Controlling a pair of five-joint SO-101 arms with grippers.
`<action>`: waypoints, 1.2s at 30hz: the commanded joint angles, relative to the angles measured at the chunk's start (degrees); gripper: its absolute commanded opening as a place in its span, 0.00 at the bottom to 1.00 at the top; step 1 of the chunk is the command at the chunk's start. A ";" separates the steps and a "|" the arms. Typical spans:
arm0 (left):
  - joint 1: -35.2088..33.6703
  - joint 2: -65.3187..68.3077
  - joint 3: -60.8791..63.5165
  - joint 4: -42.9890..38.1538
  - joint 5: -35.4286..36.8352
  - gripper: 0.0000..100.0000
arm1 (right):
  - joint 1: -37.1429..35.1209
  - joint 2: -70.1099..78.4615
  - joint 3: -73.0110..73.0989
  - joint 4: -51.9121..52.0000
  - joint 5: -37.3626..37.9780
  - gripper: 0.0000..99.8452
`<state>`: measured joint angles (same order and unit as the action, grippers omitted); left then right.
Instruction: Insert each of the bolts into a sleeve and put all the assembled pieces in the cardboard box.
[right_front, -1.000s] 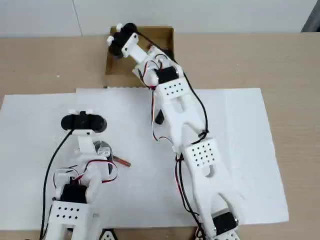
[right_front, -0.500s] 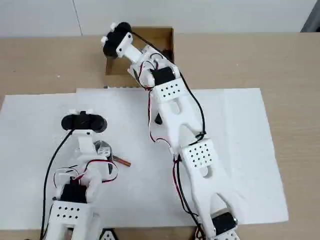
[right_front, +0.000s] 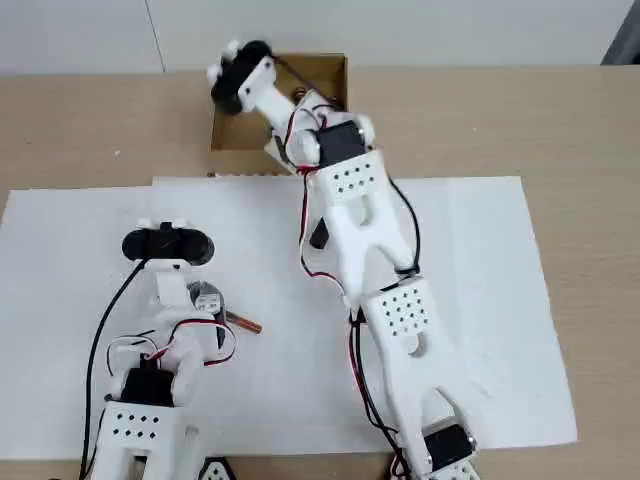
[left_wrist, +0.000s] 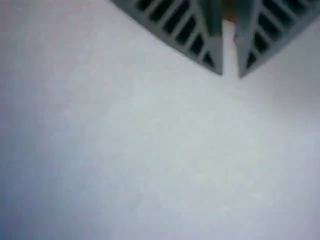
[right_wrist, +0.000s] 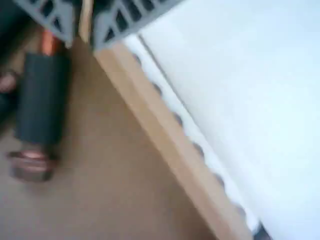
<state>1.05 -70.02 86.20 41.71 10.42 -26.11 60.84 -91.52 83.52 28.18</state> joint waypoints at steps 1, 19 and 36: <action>0.35 -0.70 -0.31 -1.32 -0.18 0.00 | -0.40 -7.69 -4.75 4.62 -4.13 0.00; 0.35 -0.70 -0.31 -1.32 -0.18 0.00 | 0.31 -19.03 3.43 15.87 -22.33 0.00; 0.35 -0.70 -0.31 -1.32 -0.18 0.00 | 0.75 -36.62 45.19 15.25 -40.79 0.01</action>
<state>1.05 -70.02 86.20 41.71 10.42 -25.85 27.78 -48.44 98.81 -9.19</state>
